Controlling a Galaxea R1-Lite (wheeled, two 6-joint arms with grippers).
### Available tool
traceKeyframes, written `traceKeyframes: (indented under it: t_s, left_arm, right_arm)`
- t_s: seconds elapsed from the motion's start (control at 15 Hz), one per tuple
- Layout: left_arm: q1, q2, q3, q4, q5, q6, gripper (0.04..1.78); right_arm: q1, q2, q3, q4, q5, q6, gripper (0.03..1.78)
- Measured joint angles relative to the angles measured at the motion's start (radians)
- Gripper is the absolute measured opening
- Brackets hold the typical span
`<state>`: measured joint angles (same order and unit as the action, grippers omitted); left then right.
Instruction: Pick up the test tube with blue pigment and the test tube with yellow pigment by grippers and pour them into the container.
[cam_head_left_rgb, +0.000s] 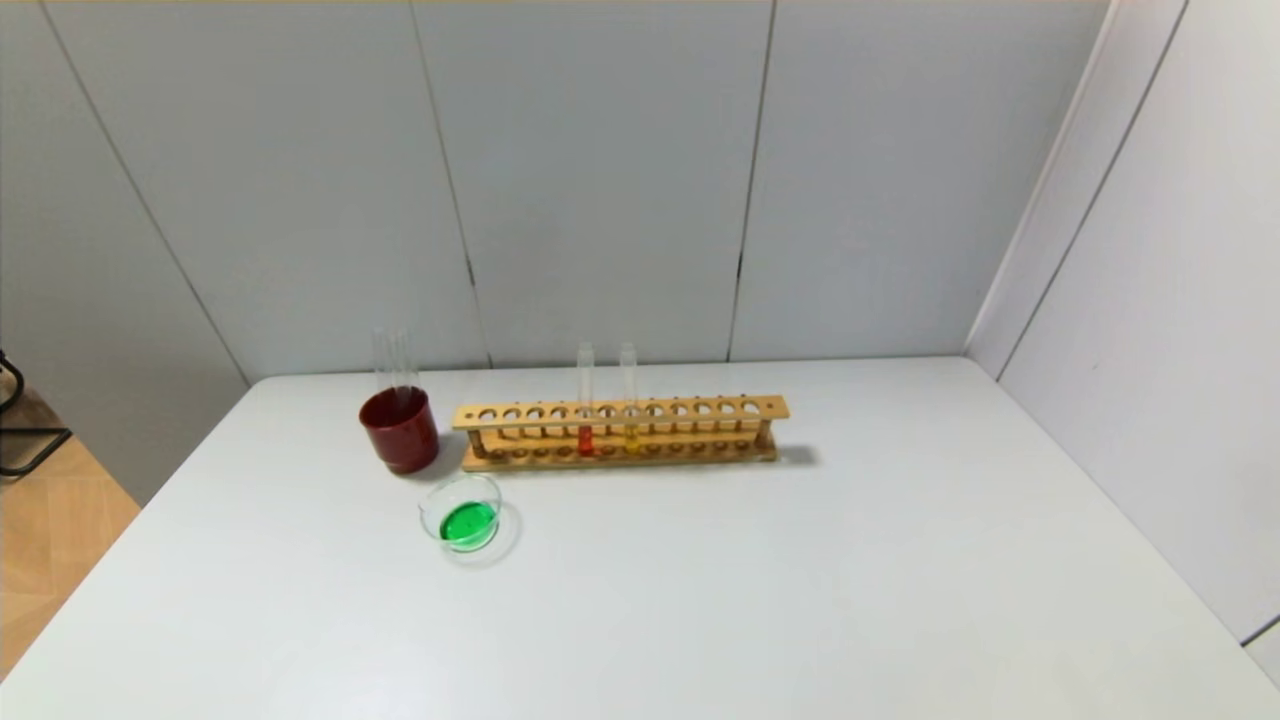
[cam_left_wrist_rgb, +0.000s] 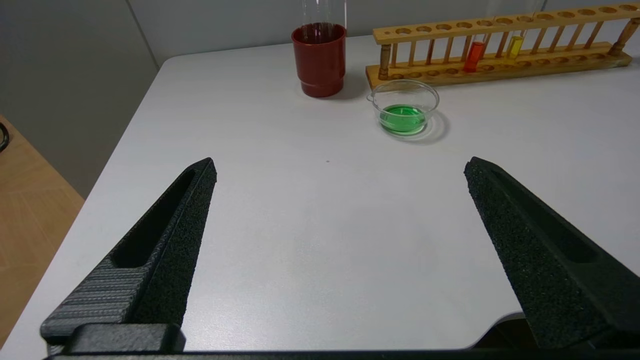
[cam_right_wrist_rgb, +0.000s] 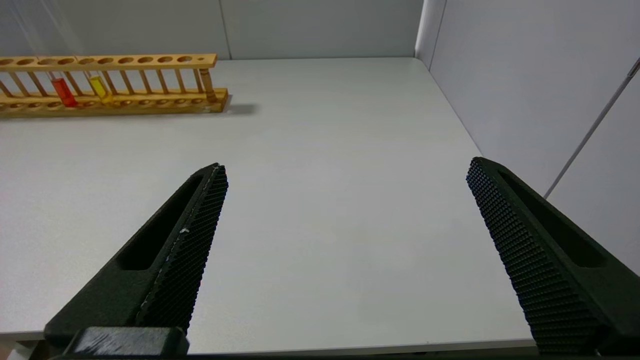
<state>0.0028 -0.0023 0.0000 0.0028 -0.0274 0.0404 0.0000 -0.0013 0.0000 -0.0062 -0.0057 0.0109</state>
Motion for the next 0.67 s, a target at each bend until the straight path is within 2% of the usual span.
traceKeyframes:
  t_s: [0.67]
  left_arm:
    - [0.000,0.000,0.000,0.000,0.000,-0.001,1.75]
  right_arm:
    - [0.000,0.000,0.000,-0.001,0.000,-0.001,1.75]
